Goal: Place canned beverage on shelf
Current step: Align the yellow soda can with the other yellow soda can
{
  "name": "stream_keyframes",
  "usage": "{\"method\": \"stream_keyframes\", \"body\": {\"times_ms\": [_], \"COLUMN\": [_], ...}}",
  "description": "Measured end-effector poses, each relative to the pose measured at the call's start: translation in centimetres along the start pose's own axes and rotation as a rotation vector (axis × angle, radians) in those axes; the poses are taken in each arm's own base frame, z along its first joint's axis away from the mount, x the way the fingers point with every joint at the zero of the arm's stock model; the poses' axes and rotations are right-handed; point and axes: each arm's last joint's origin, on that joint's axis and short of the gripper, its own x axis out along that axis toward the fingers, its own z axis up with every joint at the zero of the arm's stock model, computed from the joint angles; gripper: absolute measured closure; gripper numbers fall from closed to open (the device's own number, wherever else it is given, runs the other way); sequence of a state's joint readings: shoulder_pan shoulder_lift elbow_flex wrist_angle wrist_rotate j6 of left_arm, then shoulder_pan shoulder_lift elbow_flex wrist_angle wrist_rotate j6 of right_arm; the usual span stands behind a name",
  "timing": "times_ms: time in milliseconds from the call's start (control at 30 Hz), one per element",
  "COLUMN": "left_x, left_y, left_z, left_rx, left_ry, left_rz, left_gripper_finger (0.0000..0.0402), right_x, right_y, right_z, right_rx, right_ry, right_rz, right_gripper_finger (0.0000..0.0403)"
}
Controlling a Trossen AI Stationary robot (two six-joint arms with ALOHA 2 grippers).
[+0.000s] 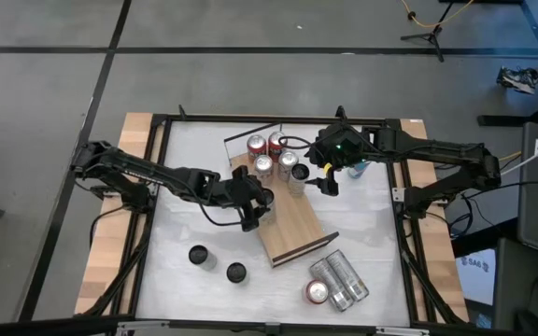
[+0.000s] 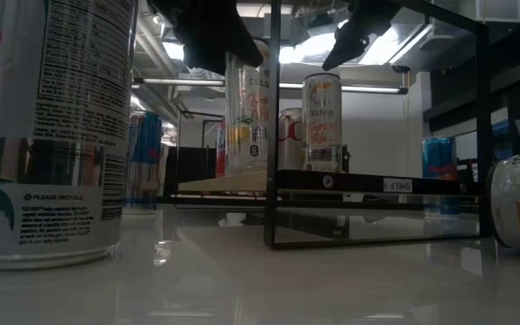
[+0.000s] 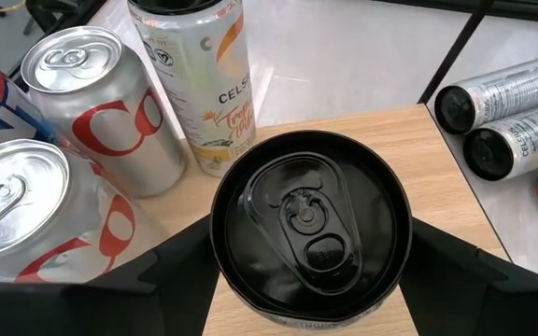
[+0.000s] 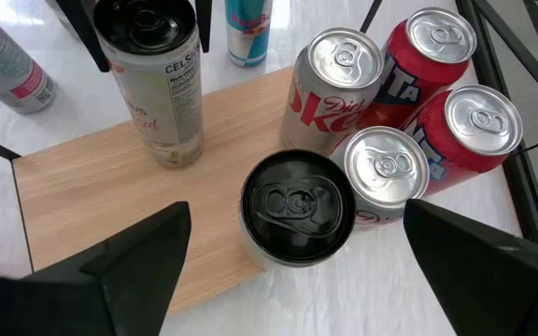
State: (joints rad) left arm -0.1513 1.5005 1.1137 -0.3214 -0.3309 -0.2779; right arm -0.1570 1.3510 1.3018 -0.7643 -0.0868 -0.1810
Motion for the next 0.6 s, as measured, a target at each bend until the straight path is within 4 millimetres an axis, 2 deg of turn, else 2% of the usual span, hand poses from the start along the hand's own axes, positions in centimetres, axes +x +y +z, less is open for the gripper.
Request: {"method": "stream_keyframes", "body": {"times_ms": [600], "left_x": [0.0], "left_y": [-0.02], "left_z": [0.0], "left_rx": [0.001], "left_ry": [0.001], "left_rz": [-0.006], "left_gripper_finger": [0.0131], "right_x": [0.0], "right_y": [-0.01], "right_z": [0.0], "right_rx": [0.0], "right_ry": [0.0], "right_rz": [0.0], "right_gripper_finger": [0.0015]}}
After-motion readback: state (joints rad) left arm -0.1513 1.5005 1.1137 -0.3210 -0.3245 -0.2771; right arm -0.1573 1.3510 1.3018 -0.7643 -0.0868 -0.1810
